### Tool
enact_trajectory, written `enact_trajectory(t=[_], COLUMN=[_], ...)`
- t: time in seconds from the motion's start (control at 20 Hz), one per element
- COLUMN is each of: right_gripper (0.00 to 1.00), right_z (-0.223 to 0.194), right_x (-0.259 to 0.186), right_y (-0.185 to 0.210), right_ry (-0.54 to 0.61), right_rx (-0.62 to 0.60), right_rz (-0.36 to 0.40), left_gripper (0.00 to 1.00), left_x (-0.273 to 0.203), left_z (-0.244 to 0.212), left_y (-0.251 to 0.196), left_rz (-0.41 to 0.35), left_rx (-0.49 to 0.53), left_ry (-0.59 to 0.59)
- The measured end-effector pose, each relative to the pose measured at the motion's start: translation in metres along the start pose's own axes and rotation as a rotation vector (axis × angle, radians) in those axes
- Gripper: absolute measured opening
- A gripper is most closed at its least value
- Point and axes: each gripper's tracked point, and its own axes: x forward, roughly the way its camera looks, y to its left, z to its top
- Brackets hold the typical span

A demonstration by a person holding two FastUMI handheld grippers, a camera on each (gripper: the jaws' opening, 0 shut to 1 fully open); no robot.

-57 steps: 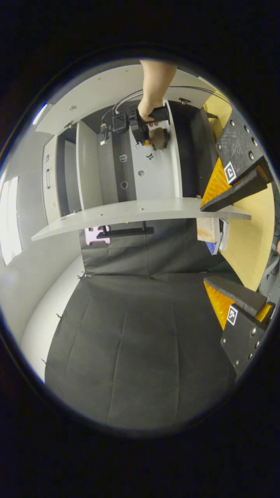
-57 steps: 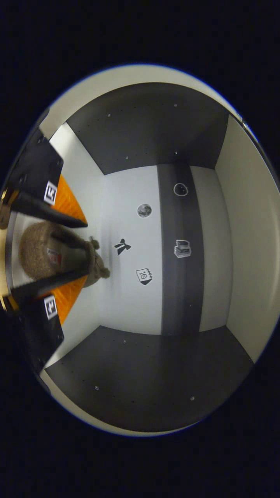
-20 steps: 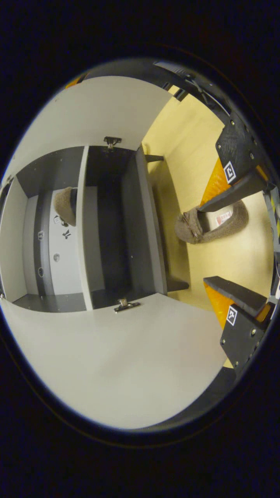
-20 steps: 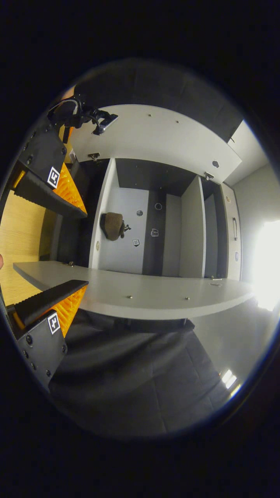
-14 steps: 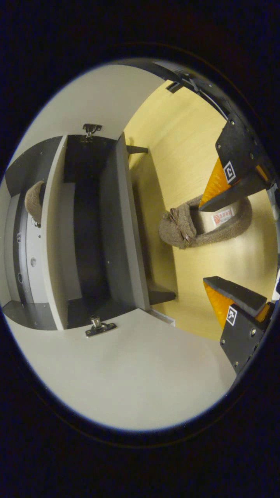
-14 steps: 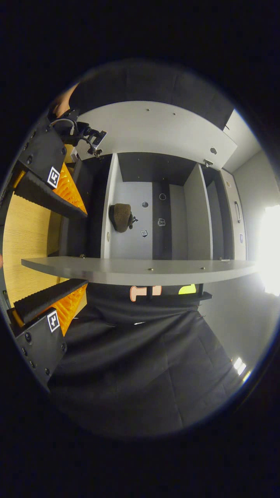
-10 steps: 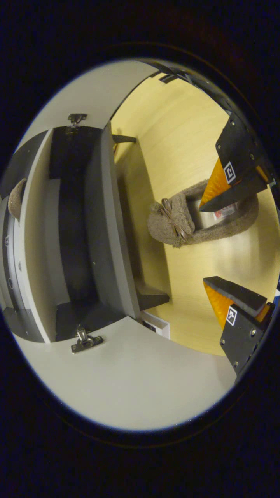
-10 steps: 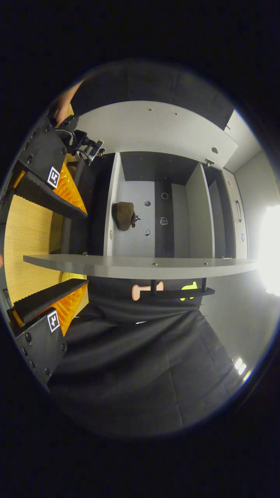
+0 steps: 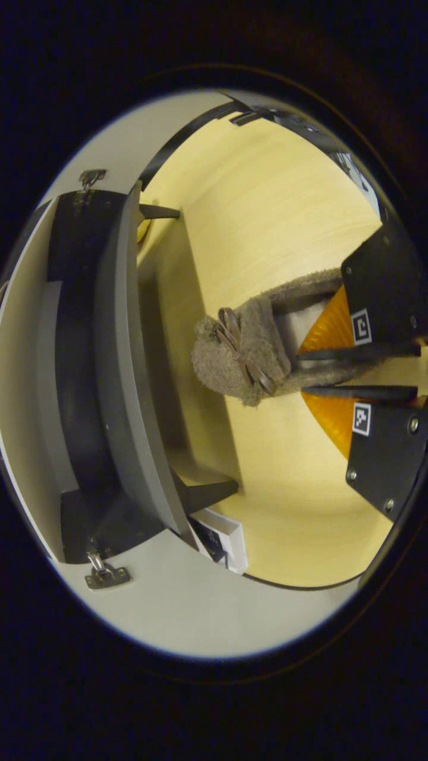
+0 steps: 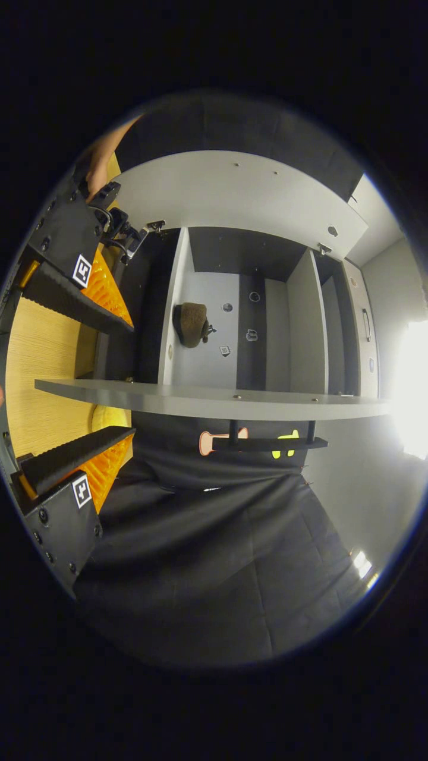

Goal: Grab one shoe with the right hand and put it into the shoe cabinet, grab the other shoe with the left hand and put it into the shoe cabinet; then close the right door with the right hand and the left door with the left hand.

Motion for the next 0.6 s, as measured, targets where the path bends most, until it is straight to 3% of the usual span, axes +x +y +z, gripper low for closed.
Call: enact_trajectory(t=[0.05, 0.1, 0.15, 0.2, 0.25, 0.3, 0.35, 0.4, 0.6], right_gripper=[0.98, 0.98, 0.98, 0.98, 0.98, 0.97, 0.98, 0.98, 0.98], right_z=[0.000, 0.001, -0.001, -0.002, -0.003, -0.004, -0.006, -0.006, -0.009], right_x=[-0.001, -0.001, -0.003, -0.005, -0.006, -0.007, -0.008, -0.010, -0.013], right_y=[0.000, 0.000, 0.000, 0.001, 0.000, 0.000, 0.001, 0.001, 0.001], right_ry=[-0.003, -0.003, 0.001, 0.007, 0.010, 0.015, 0.019, 0.023, 0.033], right_rx=[0.004, 0.003, 0.001, -0.002, -0.005, -0.008, -0.010, -0.011, -0.007], right_rz=[0.003, 0.003, 0.004, 0.004, 0.006, 0.006, 0.006, 0.007, 0.010], left_gripper=[0.12, 0.05, 0.05, 0.10, 0.02, 0.02, 0.10, 0.02, 0.01], left_x=[-0.003, -0.005, -0.004, -0.005, -0.005, -0.005, -0.006, -0.006, -0.009], left_z=[-0.001, 0.002, 0.003, 0.003, 0.004, 0.005, 0.006, 0.006, 0.005], left_y=[0.002, 0.001, 0.001, 0.001, 0.002, 0.002, 0.002, 0.006, 0.004], left_rz=[0.017, 0.033, 0.039, 0.043, 0.043, 0.044, 0.040, 0.047, 0.046], left_rx=[0.006, 0.009, 0.007, -0.004, -0.032, -0.071, -0.107, -0.140, -0.219], left_ry=[-0.002, -0.018, -0.022, -0.029, -0.035, -0.045, -0.049, -0.060, -0.054])
